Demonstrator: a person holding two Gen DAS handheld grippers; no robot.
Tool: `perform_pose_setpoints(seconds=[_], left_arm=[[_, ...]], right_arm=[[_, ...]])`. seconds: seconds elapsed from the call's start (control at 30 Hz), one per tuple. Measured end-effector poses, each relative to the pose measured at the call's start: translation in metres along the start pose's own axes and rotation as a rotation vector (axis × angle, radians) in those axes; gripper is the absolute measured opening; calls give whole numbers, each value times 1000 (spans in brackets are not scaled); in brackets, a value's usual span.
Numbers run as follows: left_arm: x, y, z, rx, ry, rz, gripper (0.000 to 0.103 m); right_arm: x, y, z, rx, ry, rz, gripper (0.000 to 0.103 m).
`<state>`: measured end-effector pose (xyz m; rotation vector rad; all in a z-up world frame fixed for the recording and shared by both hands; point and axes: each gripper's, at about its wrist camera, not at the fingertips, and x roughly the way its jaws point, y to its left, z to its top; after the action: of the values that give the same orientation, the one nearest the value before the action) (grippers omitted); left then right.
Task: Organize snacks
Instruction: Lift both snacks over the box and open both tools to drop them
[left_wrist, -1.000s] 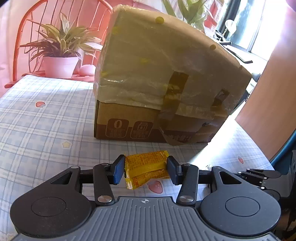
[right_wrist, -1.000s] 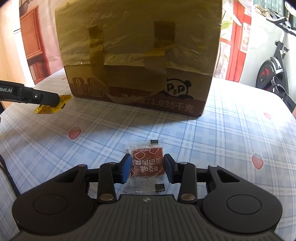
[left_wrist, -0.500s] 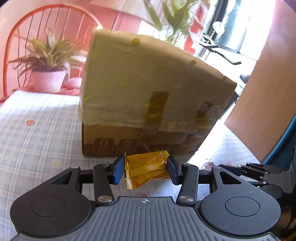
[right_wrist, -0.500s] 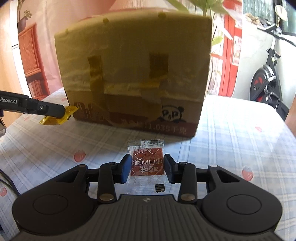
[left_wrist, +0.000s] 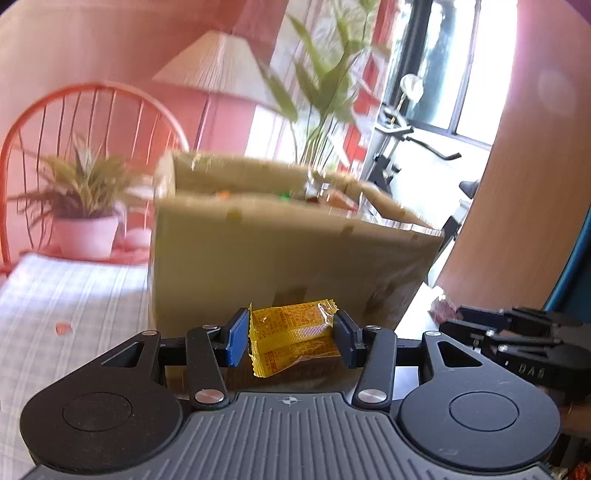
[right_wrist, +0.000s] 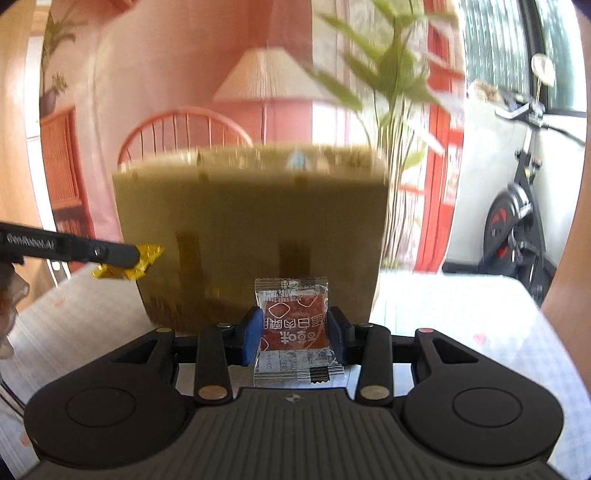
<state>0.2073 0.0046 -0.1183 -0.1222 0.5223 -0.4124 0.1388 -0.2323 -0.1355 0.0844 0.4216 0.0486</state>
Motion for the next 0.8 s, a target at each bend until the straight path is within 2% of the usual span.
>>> perform_pose_setpoints(seconds=[0.27,0.4,0.6,0.8], left_arm=[[-12,-9,40,40,-93,16,51],[-8,-10,59,47,-116,30,51],[15,-2,90,42,-126,64,51],[52,7,109,65,-76,96,52]], right_arm=[[-1,-5,56,-19,-122,23,40],[11,-8,77,-37,-145,24,40],[45,-10,107,-5,-146,38,40],[92,1,128,20,-108,38,40]])
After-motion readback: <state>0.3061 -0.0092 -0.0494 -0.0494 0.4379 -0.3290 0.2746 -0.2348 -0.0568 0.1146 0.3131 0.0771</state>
